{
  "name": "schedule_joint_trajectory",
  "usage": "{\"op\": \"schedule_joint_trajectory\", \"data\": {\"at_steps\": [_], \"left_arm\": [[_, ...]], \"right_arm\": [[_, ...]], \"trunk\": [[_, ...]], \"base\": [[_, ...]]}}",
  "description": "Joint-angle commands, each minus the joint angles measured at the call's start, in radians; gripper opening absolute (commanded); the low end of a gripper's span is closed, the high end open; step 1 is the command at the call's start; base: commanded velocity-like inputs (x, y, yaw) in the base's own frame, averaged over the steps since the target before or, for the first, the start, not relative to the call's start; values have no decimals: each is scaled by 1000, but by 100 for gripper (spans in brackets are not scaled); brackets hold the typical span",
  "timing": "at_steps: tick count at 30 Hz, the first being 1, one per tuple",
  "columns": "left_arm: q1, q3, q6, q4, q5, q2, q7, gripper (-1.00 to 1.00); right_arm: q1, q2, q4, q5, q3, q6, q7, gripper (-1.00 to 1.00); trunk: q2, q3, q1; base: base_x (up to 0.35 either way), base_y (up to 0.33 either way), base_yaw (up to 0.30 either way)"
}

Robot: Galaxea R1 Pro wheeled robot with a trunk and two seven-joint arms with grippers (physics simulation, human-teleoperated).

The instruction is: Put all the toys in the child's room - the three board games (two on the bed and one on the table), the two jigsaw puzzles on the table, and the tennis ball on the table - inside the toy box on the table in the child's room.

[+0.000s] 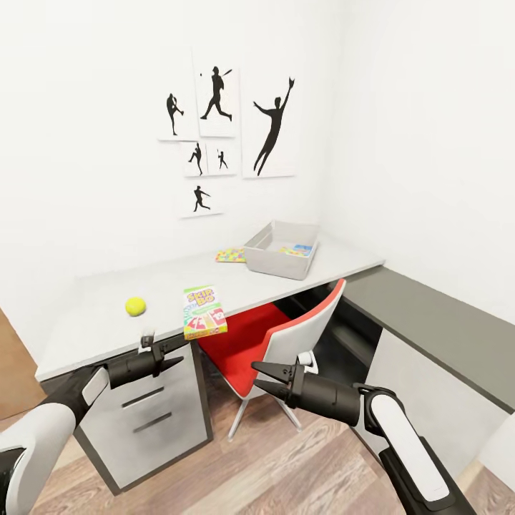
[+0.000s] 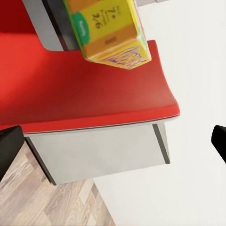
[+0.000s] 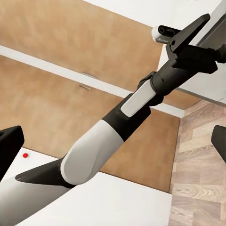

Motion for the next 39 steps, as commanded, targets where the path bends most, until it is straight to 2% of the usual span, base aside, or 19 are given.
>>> {"op": "schedule_joint_trajectory", "data": {"at_steps": [1, 13, 22, 34, 39], "left_arm": [[-1, 0, 8, 0, 5, 0, -1, 100], [7, 5, 7, 0, 6, 6, -15, 100], [14, 68, 6, 0, 6, 4, -16, 100], [17, 92, -15, 0, 8, 2, -21, 100], [21, 132, -18, 0, 8, 6, -23, 100]], "right_arm": [[-1, -1, 0, 10, 0, 1, 10, 100], [-1, 1, 0, 8, 3, 1, 10, 100], [-1, 1, 0, 8, 2, 2, 10, 100], [-1, 0, 0, 10, 0, 3, 11, 100], [-1, 0, 0, 10, 1, 1, 11, 100]], "trunk": [[0, -1, 0], [0, -1, 0], [0, -1, 0], [0, -1, 0], [0, -1, 0]], "base": [[0, 0, 0], [0, 0, 0], [0, 0, 0], [0, 0, 0], [9, 0, 0]]}}
